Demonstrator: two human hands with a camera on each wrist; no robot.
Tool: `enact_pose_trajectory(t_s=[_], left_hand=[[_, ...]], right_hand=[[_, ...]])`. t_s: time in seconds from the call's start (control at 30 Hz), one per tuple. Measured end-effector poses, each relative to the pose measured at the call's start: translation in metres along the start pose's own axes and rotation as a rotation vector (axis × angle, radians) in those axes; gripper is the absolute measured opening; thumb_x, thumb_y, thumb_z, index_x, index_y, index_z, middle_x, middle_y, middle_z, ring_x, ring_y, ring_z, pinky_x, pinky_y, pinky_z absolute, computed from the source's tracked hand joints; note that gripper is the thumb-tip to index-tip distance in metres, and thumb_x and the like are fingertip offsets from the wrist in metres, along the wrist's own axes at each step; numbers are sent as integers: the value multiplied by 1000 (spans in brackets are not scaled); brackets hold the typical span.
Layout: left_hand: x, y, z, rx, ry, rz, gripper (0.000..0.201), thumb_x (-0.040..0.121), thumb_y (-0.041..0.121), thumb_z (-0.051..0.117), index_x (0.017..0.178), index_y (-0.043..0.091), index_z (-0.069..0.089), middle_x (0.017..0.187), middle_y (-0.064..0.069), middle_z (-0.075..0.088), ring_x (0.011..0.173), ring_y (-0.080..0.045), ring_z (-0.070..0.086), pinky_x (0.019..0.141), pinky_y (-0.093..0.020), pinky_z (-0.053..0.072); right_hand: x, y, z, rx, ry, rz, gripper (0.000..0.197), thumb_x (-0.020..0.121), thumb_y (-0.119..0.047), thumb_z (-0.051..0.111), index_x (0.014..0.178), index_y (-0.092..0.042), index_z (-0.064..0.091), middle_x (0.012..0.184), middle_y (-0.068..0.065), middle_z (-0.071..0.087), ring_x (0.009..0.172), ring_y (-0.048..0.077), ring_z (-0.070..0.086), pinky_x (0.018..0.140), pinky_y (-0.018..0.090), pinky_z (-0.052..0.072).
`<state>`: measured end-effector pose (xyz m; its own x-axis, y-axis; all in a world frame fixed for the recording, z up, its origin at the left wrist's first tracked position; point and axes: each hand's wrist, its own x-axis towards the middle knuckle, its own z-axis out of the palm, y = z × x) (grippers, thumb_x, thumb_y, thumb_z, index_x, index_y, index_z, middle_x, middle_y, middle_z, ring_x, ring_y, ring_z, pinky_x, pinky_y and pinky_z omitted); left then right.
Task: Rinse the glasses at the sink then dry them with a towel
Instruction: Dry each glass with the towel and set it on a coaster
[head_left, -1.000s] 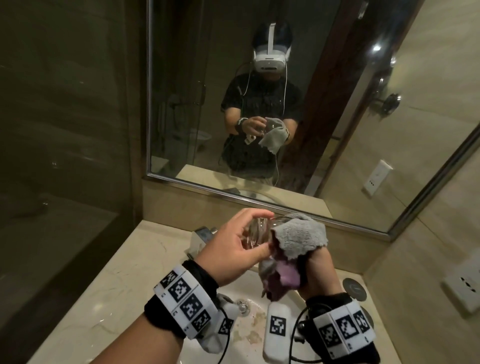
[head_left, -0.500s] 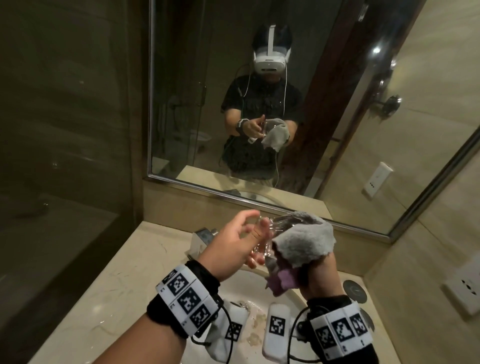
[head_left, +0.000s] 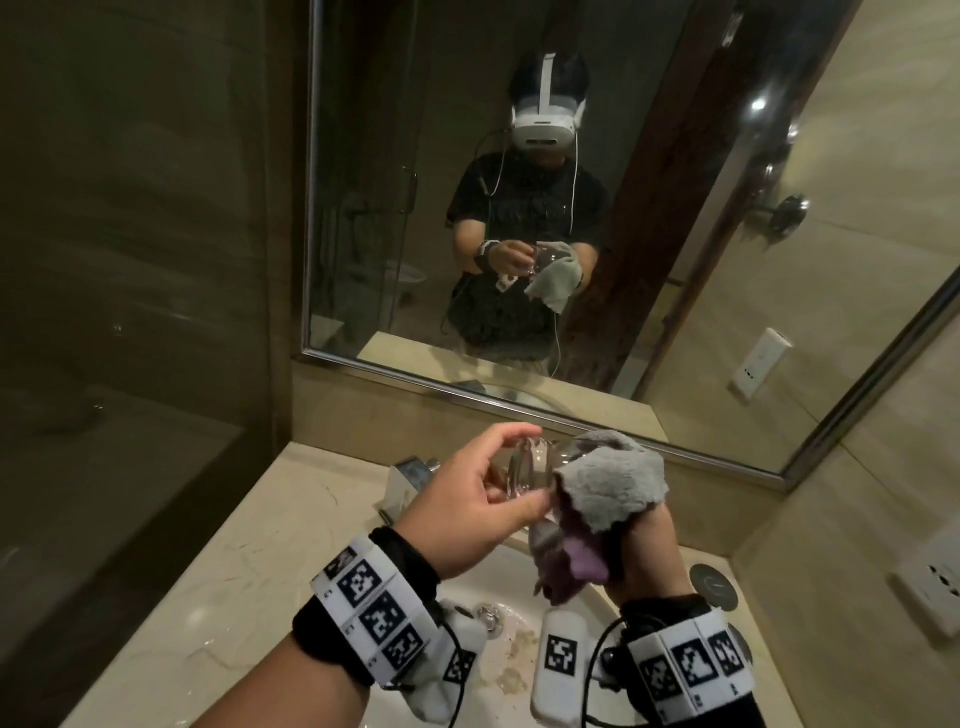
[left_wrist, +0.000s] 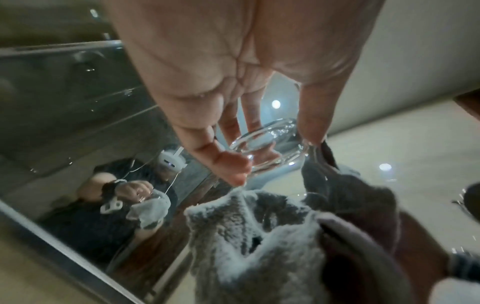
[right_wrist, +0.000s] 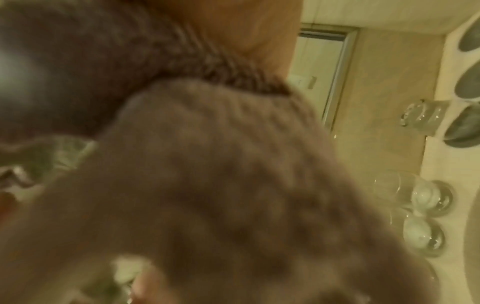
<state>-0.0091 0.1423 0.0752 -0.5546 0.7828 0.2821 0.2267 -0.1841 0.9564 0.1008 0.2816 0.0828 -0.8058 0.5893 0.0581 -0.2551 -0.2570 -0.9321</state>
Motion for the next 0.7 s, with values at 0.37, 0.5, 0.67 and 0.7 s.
enact_pose_trajectory(t_s=[0.37, 0.5, 0.67, 0.7], left_hand=[[-4, 7, 2, 137, -14, 106, 53, 82, 29, 74, 129, 35, 50, 110, 16, 59, 88, 6, 59, 76, -17, 50], [2, 11, 0, 55, -21, -148, 79, 72, 77, 46, 135, 31, 43, 124, 2, 58, 79, -7, 64, 65, -26, 53], [0, 10, 0, 91, -29, -10, 35, 88, 39, 67, 120, 34, 54, 108, 9, 64, 84, -5, 65, 70, -27, 56], [-2, 10, 0, 143, -41, 38, 43, 86, 35, 70, 124, 40, 51, 111, 16, 61, 90, 1, 63, 74, -23, 55]], right_hand=[[1, 2, 0, 10, -10, 41, 69, 65, -37, 80, 109, 8, 52, 97, 26, 56, 78, 37, 58, 67, 43, 50], [1, 1, 2, -39, -6, -67, 80, 46, -41, 87, 103, 4, 54, 86, 18, 61, 70, 27, 63, 58, 33, 55], [2, 2, -1, 35, 9, 14, 83, 55, -39, 82, 112, 9, 47, 94, 24, 50, 72, 31, 52, 56, 35, 46], [2, 1, -1, 49, -6, 43, 85, 54, -43, 83, 110, 9, 48, 96, 24, 47, 74, 33, 47, 60, 37, 42]])
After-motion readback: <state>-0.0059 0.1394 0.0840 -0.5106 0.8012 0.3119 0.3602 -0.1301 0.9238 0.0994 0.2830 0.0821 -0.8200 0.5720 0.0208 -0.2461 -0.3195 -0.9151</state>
